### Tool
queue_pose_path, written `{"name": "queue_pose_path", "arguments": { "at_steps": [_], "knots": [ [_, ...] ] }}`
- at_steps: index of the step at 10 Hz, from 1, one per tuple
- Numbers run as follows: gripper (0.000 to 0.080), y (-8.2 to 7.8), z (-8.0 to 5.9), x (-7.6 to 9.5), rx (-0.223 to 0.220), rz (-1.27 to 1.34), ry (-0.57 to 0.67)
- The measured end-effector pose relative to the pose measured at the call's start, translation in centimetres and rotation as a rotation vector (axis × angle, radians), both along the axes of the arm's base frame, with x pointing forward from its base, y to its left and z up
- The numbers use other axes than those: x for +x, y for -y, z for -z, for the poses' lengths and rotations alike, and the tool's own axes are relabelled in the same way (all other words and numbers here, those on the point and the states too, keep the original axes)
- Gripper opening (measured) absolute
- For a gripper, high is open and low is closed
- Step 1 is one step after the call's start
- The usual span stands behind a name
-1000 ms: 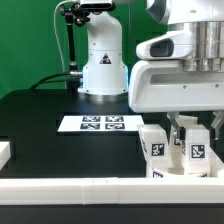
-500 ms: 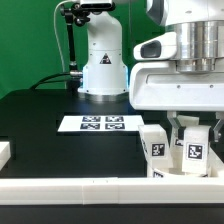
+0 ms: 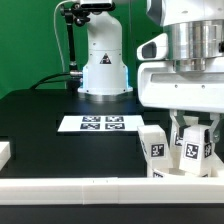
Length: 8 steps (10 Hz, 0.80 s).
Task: Assemble stool
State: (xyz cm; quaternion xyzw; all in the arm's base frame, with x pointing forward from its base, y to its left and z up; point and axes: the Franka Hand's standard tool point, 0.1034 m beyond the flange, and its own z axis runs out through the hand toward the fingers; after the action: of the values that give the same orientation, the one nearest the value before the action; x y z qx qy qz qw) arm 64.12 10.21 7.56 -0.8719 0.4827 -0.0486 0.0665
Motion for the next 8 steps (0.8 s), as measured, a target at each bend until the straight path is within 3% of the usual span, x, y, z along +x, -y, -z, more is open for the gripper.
{"name": "queue_pose_path", "arguments": {
  "at_steps": [5, 8],
  "knots": [
    [0.034, 0.15, -0.07, 0.28, 0.106, 0.441, -0.001],
    [0.034, 0.17, -0.12, 0.35, 0.142, 0.587, -0.012]
  ]
}}
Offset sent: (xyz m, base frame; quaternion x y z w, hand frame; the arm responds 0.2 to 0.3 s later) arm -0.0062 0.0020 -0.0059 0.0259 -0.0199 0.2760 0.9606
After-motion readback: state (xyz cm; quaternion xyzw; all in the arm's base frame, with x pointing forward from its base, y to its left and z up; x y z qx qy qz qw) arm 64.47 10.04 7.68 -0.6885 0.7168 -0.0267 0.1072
